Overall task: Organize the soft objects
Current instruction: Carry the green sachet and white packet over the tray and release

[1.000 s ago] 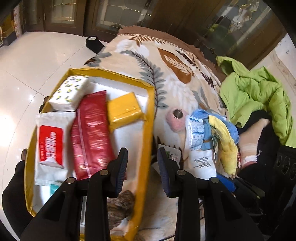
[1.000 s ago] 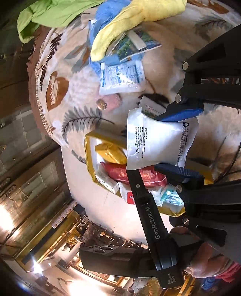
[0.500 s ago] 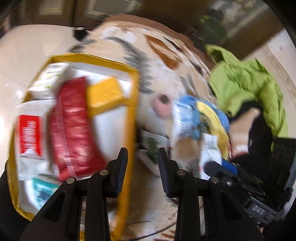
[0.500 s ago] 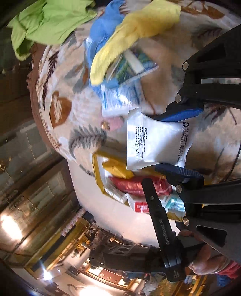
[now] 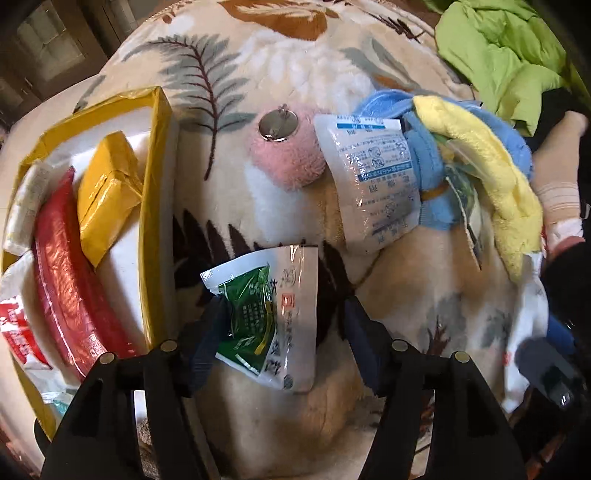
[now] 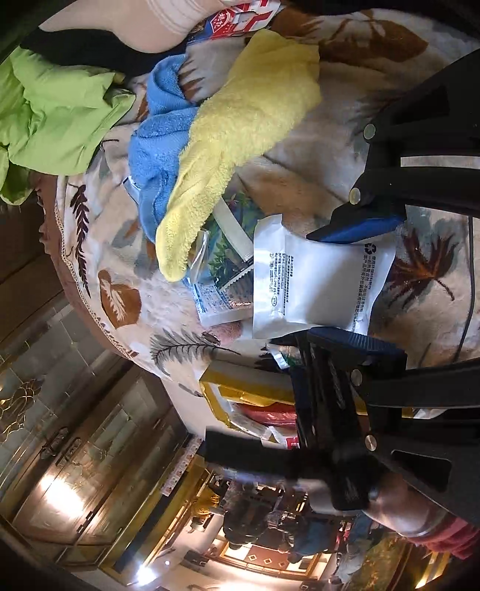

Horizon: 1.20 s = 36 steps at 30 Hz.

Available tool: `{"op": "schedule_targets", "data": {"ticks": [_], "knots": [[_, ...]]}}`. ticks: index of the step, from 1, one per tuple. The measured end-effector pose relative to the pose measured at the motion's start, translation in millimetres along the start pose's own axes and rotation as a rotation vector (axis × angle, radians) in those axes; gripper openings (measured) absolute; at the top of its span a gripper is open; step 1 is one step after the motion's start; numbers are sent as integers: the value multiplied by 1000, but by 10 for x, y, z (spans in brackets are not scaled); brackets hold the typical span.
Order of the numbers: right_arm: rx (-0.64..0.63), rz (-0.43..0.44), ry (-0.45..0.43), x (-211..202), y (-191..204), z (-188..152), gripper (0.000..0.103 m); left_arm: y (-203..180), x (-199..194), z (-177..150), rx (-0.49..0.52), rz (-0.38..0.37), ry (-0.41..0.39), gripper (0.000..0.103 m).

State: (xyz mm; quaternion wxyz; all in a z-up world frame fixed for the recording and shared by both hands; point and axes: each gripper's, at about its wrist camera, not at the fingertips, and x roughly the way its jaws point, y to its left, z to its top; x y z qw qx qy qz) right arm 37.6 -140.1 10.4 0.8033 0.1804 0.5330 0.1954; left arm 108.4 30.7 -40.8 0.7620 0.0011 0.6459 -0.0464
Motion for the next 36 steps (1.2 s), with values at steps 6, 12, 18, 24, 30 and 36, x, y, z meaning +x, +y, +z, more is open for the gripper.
{"op": "schedule_targets", "data": {"ticks": [6,12,18,24,30,36], "knots": [[0,13,-3,5,19,6,46,-28,-35,-133,64,-65,-14,25],[-2,19,-17,-37,78,26,46,158,-193,-300,77,-161,-29,21],[-37,51,-16,-37,324,47,46,476,-624,-457,63,-219,-107,21],[-129,94,5,178,859,133,46,1164,-942,-399,-47,-132,-193,21],[-202,103,48,626,1372,248,46,1538,-865,-322,-134,-47,-207,21],[-255,69,99,1108,1688,361,46,1583,-655,-92,-179,14,-199,21]]}}
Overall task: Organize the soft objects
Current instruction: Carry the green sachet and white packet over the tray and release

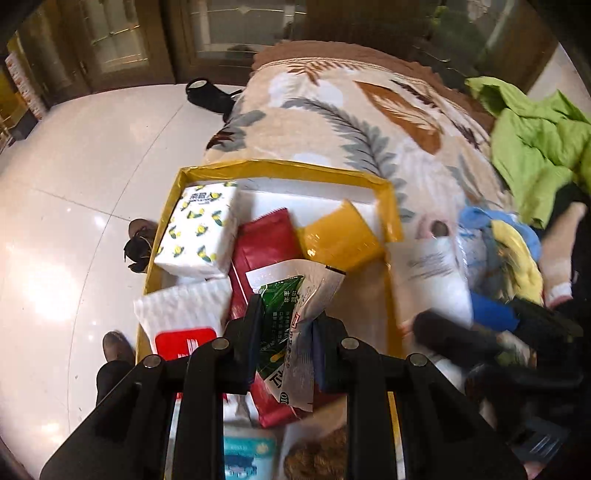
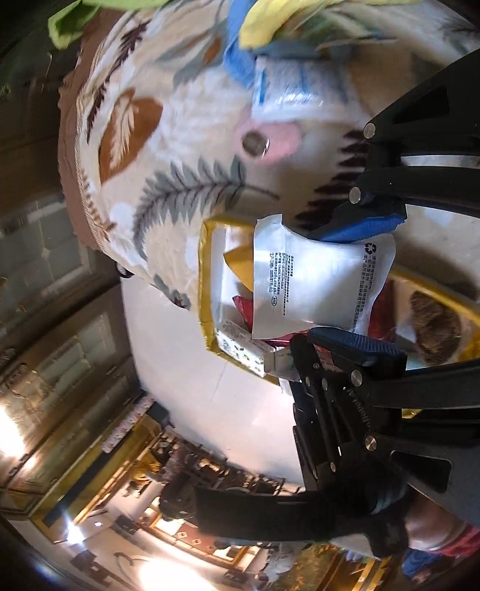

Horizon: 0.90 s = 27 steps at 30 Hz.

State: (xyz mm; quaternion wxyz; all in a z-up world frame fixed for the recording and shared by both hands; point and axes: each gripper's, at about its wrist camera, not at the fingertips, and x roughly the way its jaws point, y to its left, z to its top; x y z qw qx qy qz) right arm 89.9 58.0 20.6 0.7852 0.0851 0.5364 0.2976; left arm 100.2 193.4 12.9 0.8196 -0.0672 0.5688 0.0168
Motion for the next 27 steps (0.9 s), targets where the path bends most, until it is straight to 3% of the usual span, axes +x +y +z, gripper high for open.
{"op": "schedule_targets", "data": {"ticks": [2,10,15,21,24,27], "knots": [[-7,-18,23,144,25,35,47,48,45,32,-19,27,-8,21],[4,-7,40,307,-8,60,51,205,191,64,-99,-11,21,24],[54,48,35,233,-42,60,65,289,117,79,-147,-12,7,54],[166,168,25,173,-155,30,67,317,27,60,-157,-32,2,58],[156,154,18,146,-118,39,69,331,-10,48,-158,-33,-3,58],[105,113,40,157,-14,75,78,391,-55,45,-176,-29,-12,58]]}}
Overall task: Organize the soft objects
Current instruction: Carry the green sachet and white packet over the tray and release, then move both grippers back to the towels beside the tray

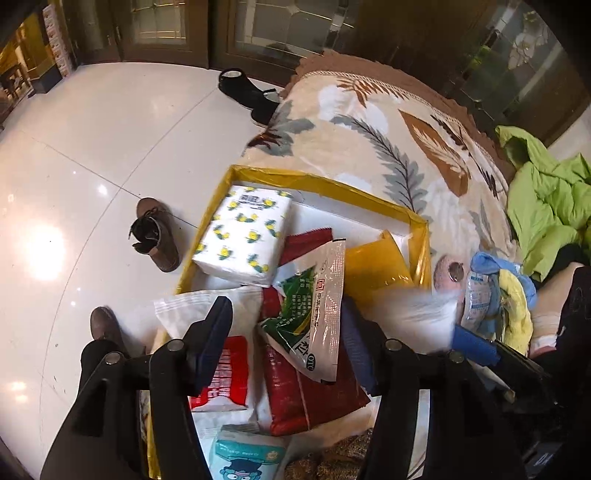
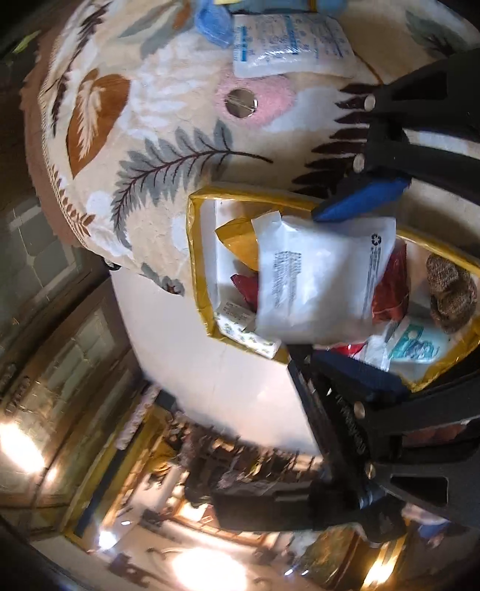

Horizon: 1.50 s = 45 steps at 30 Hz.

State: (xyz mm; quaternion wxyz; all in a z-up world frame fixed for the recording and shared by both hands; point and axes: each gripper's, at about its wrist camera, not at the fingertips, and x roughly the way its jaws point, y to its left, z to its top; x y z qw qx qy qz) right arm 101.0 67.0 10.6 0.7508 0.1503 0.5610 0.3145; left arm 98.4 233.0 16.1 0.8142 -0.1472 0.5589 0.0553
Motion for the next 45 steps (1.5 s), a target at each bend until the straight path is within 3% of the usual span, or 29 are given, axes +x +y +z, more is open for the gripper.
{"op": "schedule_targets", "data": {"ticks": [11,18,20,26,35,45], "knots": [[42,38,-51,-250,-108,-68,78,-18,-74,-112,16,16,-28,58],[55,31,-83,-604,-326,-342,78,-382,-133,-369,80,50,-84,61],[45,11,-103,-741,-379,-432,78,-512,-148,-449,100,43,-95,66],[93,-10,-144,-1078,-657,-668,79,-992,-170,-681,194,26,-128,66],[157,-57,-224,-1530,-1091,-897,79,-1541,-92,-933,295,-5,-109,69],[253,-71,-255,-1756,-1484,-1052,80,-1769,24,-1083,341,10,-93,72]]}}
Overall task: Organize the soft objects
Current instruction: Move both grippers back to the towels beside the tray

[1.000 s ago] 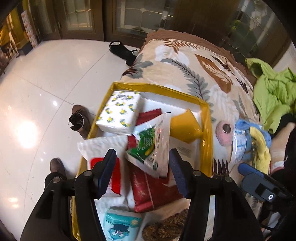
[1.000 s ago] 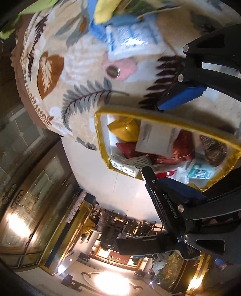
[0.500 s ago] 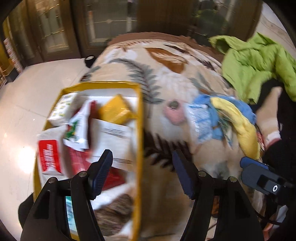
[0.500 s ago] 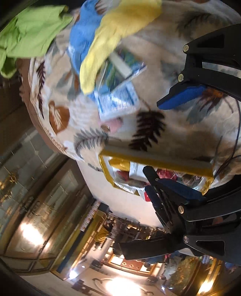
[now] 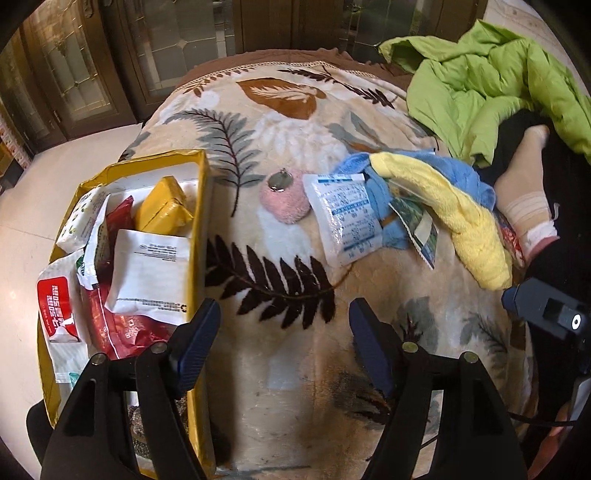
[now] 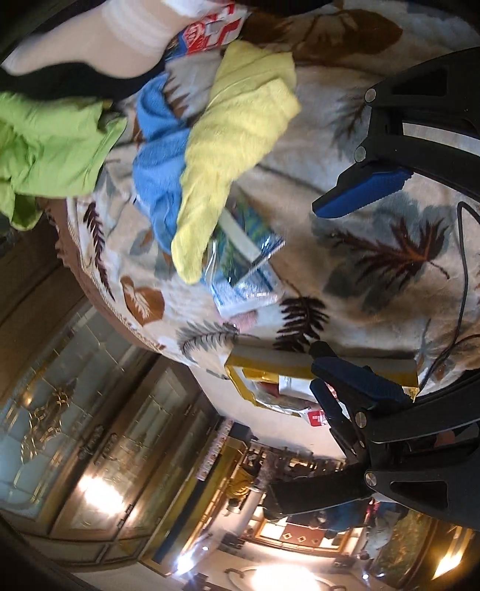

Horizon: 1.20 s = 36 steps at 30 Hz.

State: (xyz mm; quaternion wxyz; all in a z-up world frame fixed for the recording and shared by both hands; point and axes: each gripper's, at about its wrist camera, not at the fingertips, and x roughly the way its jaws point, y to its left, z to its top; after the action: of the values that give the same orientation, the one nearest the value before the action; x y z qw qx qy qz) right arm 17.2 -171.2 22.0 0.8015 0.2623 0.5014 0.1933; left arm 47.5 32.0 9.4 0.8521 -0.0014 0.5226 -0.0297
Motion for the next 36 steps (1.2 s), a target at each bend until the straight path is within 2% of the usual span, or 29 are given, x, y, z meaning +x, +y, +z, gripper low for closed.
{"op": "schedule_targets", "data": {"ticks": [10,14,17,23,27,29,36], "knots": [[32,-7,-16,-38,-162,15,80,64,155,-33,-22,-22,62,72],[59,-13,-21,-43,-249,47,80,225,240,28,-106,-93,116,72],[83,-14,-34,-72,-328,83,80,238,196,118,-108,-71,92,72],[72,-45,-71,-128,-373,242,80,231,155,318,-121,-78,80,73],[26,-88,-90,-129,-339,415,80,237,187,406,-130,-91,84,73],[1,-110,-89,-108,-316,483,80,266,202,442,-134,-73,85,73],[-111,-227,-28,120,-345,700,81,295,287,471,-135,-75,114,73]]}}
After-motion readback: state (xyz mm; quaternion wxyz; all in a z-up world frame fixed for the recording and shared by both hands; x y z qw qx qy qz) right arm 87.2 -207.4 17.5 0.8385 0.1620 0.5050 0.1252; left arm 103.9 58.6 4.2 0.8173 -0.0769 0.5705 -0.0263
